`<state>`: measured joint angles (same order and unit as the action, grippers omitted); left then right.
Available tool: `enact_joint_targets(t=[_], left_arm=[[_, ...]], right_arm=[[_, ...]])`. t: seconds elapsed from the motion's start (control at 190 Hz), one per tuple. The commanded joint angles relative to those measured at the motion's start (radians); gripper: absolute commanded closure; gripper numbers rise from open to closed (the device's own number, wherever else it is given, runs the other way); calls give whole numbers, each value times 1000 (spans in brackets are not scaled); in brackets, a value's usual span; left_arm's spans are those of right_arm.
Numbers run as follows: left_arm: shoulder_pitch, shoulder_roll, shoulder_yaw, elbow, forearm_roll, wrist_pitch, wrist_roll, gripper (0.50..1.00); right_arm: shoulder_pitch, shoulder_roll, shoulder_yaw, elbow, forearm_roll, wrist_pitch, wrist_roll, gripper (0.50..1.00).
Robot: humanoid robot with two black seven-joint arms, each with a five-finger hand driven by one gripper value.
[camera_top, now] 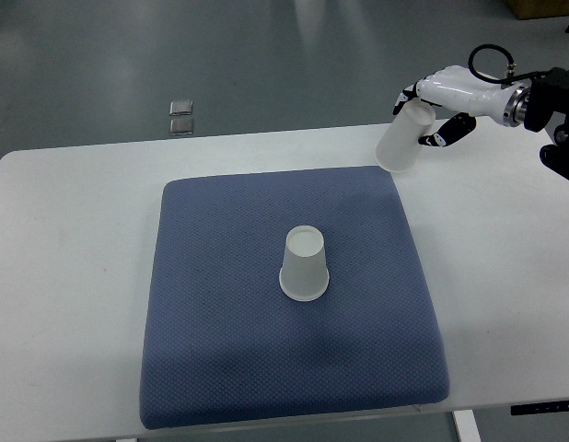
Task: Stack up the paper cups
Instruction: 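Carry the held cup over the inverted cup on the pad, then lower the held cup onto the inverted cup with the right hand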
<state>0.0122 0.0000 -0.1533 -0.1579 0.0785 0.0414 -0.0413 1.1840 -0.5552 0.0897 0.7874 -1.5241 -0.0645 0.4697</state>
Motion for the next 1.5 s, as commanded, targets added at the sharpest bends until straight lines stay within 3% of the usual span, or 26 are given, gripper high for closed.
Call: enact_joint_targets(t=[0.0, 0.236, 0.546, 0.756, 1.497], left_arm=[[0, 0, 0, 0, 0, 0, 0, 500], [0, 0, 0, 0, 0, 0, 0, 500], [-1, 0, 0, 0, 1, 0, 0, 500], [-2, 0, 0, 0, 0, 0, 0, 500], [0, 0, 0, 0, 0, 0, 0, 500]], right_arm=[[45, -48, 2, 137, 53, 80, 17, 971], [94, -80, 47, 320, 74, 187, 33, 971], [126, -78, 71, 437, 76, 265, 30, 971], [126, -68, 70, 493, 73, 272, 21, 975], [109, -22, 51, 512, -77, 256, 18, 1000]])
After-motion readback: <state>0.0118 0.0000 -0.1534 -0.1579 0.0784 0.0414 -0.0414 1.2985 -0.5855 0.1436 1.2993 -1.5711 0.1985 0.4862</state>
